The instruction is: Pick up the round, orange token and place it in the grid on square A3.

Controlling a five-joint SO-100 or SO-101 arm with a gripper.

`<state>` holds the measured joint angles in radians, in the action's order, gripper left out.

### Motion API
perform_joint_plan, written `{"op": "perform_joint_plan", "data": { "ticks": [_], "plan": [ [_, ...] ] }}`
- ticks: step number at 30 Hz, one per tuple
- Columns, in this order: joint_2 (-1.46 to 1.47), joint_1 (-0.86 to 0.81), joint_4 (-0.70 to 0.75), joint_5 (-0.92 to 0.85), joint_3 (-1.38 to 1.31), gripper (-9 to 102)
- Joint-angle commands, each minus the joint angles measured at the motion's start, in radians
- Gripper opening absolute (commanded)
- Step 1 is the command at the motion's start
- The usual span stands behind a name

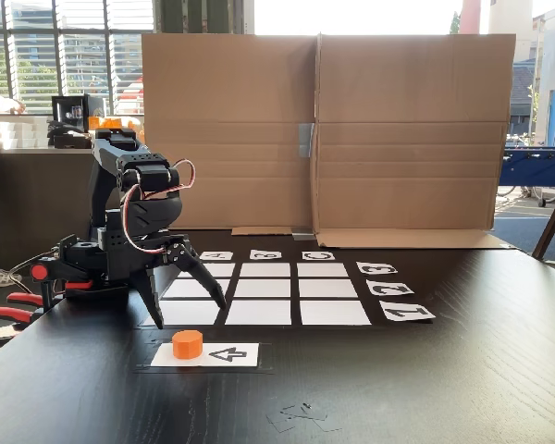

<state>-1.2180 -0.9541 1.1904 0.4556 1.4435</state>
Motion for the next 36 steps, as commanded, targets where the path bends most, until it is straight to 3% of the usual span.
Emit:
{"op": "perform_joint_plan", "data": {
  "ticks": [1, 14, 15, 17, 20, 36],
  "plan": [
    [0.012, -0.003, 0.005, -0.009, -0.051, 40],
    [0.089, 0.000, -0.002, -0.009, -0.092, 40],
    [0.089, 0.000, -0.003, -0.009, -0.092, 35],
    [0.092, 0.003, -0.003, -0.008, -0.092, 7],
    [0.094, 0.006, -0.003, -0.012, -0.091, -1],
    [0.035, -0.011, -0.015, -0.018, -0.087, -1]
  ]
}}
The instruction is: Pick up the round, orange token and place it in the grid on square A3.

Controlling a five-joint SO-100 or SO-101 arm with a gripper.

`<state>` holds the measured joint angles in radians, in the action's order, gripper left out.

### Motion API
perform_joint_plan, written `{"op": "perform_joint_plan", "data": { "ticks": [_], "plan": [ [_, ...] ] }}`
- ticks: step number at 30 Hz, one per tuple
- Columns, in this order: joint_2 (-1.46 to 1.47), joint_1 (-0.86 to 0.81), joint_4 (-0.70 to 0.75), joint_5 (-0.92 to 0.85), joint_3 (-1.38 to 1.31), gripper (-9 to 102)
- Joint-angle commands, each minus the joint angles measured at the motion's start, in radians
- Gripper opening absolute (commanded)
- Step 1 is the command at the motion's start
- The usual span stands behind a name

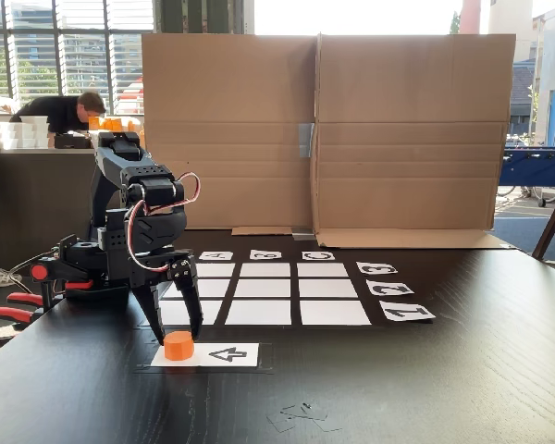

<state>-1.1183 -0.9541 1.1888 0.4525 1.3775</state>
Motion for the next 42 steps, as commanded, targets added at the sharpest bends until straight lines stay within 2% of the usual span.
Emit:
{"op": "perform_joint_plan", "data": {
  "ticks": [1, 10, 18, 31, 36, 42],
  "plan": [
    [-0.083, -0.011, -0.015, -0.020, -0.023, -1],
    [-0.342, -0.023, -0.054, -0.051, 0.098, -1],
    [-0.591, 0.023, -0.060, -0.244, 0.296, -1],
    [-0.965, 0.233, -0.038, -0.476, 0.604, -1],
    [-1.060, 0.353, -0.035, -0.502, 0.704, -1],
    [-1.149, 0.531, 0.051, -0.508, 0.733, -1]
  ]
}}
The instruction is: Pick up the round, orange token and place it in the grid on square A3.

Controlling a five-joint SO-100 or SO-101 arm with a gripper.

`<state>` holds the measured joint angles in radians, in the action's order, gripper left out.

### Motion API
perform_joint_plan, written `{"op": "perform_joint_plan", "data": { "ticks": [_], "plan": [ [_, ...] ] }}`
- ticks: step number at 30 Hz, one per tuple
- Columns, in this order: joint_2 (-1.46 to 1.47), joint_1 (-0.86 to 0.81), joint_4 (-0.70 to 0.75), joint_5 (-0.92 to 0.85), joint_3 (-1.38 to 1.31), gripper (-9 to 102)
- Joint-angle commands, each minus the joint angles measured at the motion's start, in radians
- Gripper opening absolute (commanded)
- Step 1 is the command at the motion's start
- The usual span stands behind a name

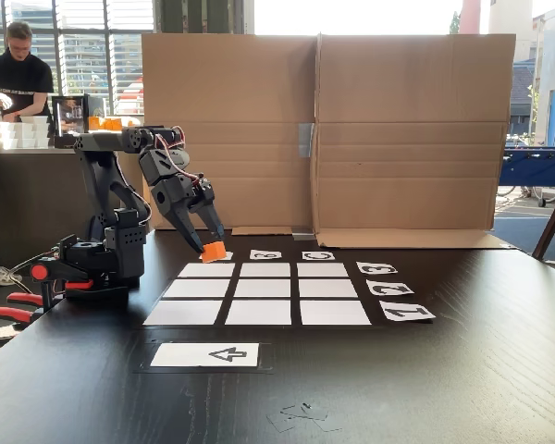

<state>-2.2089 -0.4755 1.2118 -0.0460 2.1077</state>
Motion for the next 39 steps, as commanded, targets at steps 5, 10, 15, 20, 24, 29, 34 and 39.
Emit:
{"op": "perform_joint_plan", "data": {
  "ticks": [5, 10, 15, 20, 24, 29, 34, 39],
  "plan": [
    [-0.135, 0.212, 0.057, -0.011, 0.057, -1],
    [-0.202, 0.399, 0.156, -0.008, 0.100, -1],
    [-0.267, 0.523, 0.202, 0.005, 0.161, -1],
    [-0.287, 0.630, 0.242, 0.064, 0.173, -1],
    [-0.314, 0.741, 0.249, 0.143, 0.192, -1],
    [-0.339, 0.859, 0.241, 0.219, 0.222, -1],
    [-0.333, 0.965, 0.187, 0.311, 0.256, -1],
    [-0.259, 1.063, 0.115, 0.400, 0.270, -1]
  ]
}}
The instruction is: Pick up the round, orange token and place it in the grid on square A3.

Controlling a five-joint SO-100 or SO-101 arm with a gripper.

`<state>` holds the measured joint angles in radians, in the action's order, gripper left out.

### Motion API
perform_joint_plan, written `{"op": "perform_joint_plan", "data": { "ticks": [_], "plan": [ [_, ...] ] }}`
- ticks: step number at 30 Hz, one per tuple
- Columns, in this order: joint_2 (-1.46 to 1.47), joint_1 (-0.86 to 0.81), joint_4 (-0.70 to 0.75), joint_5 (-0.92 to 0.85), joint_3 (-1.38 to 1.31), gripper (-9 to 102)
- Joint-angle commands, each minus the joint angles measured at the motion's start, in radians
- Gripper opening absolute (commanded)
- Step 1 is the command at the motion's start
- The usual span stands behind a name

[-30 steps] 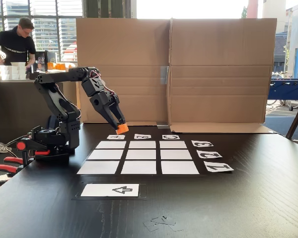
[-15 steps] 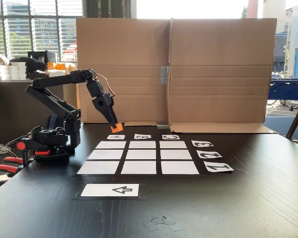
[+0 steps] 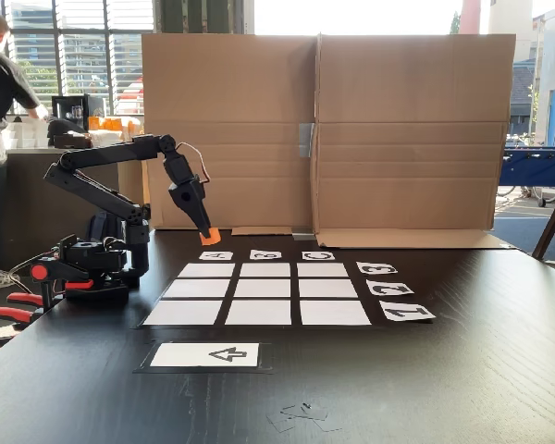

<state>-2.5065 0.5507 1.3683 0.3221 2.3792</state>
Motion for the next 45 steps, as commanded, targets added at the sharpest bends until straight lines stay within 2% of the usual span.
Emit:
{"op": "perform_joint_plan", "data": {
  "ticks": [1, 13, 28, 34, 36, 38, 40, 45],
  "plan": [
    [0.055, 0.049, -0.057, 0.043, 0.003, -1],
    [0.130, 0.103, -0.270, 0.114, 0.186, -1],
    [0.166, 0.118, -0.396, 0.190, 0.247, 0],
    [0.163, 0.120, -0.417, 0.219, 0.279, 12],
    [0.158, 0.120, -0.419, 0.224, 0.290, 21],
    [0.156, 0.120, -0.420, 0.224, 0.296, 24],
    [0.147, 0.120, -0.422, 0.224, 0.310, 31],
    [0.129, 0.118, -0.433, 0.238, 0.328, 39]
  ]
}}
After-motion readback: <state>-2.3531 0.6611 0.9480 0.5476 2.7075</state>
